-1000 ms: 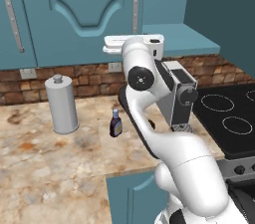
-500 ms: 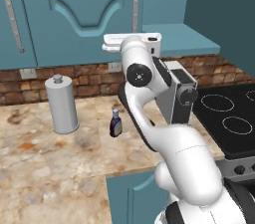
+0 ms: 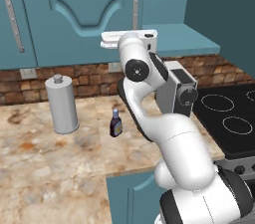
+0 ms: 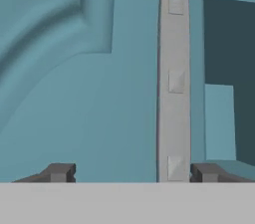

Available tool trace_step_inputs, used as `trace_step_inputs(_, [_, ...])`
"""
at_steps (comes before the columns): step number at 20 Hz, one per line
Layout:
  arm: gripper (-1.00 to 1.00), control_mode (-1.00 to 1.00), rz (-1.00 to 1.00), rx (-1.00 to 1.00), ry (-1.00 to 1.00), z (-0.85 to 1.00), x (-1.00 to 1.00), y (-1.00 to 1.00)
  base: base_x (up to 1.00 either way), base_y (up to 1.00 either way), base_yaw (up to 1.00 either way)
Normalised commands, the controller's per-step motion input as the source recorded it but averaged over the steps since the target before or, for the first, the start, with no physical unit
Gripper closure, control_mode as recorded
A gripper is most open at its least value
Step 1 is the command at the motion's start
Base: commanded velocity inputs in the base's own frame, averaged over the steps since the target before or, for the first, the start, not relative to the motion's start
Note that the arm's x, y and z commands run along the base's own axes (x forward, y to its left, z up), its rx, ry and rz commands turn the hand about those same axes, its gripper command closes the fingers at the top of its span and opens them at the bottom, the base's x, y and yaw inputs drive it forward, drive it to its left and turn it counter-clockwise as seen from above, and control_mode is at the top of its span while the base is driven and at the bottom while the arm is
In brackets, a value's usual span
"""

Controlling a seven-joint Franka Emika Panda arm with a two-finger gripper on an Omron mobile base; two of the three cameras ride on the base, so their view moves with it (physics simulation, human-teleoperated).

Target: Pick the pan from the cabinet and place it on the stove. Then turn on the stove burner for the pan.

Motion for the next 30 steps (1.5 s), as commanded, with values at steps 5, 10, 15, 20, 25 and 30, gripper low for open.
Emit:
trace_step_inputs(5, [-1.0, -1.0, 0.01, 0.0, 0.0, -0.06, 0.41, 0.0, 0.0, 0.0, 0.0])
trace_step_inputs(10, [1.0, -1.0, 0.0, 0.0, 0.0, -0.06, 0.37, 0.0, 0.0, 0.0, 0.0])
trace_step_inputs(15, [1.0, -1.0, 0.0, 0.0, 0.05, -0.09, 0.21, -0.07, 0.0, 0.0, 0.0])
trace_step_inputs(20, [1.0, -1.0, 0.0, 0.0, 0.02, -0.06, 0.07, -0.35, 0.0, 0.0, 0.0])
trace_step_inputs(25, [1.0, -1.0, 0.0, 0.0, 0.03, -0.13, 0.0, -0.21, 0.0, 0.0, 0.0])
trace_step_inputs(30, [1.0, -1.0, -0.01, 0.0, 0.02, -0.16, 0.0, -0.15, 0.0, 0.0, 0.0])
